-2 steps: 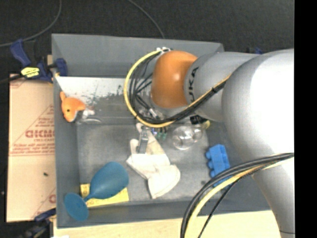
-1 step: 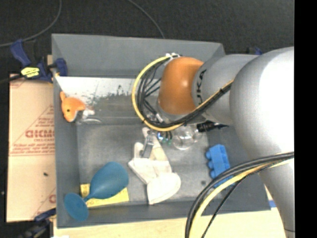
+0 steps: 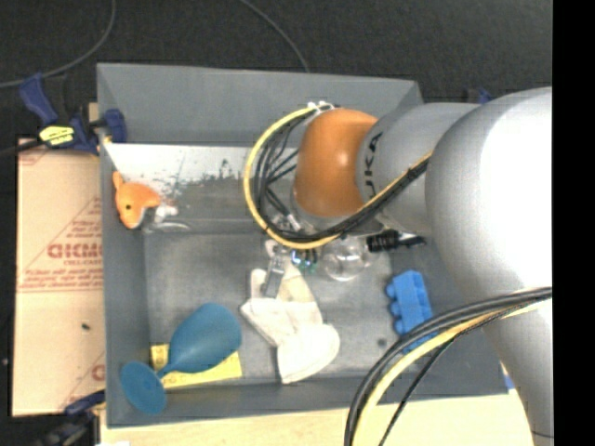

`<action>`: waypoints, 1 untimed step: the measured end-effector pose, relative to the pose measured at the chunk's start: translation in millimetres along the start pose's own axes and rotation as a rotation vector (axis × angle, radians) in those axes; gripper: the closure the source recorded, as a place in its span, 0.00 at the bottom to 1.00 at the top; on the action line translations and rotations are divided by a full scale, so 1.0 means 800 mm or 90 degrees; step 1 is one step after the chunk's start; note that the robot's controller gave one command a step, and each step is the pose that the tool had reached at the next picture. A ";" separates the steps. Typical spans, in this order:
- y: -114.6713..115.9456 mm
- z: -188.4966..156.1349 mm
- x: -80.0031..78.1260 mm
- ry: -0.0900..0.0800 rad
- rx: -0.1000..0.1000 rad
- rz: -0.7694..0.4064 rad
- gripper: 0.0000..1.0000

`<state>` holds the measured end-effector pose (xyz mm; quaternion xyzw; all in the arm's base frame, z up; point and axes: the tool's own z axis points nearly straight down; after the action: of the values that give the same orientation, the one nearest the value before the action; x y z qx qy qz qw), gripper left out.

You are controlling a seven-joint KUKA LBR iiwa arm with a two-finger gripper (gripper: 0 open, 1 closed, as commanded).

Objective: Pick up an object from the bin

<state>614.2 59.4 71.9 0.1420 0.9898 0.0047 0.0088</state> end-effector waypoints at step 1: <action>-0.037 -0.001 0.022 -0.002 -0.002 0.039 0.00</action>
Offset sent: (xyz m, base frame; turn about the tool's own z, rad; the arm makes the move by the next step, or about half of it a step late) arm -0.0428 -0.0045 -0.0019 0.0112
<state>588.8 36.1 71.7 0.1725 0.9849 0.0061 0.0107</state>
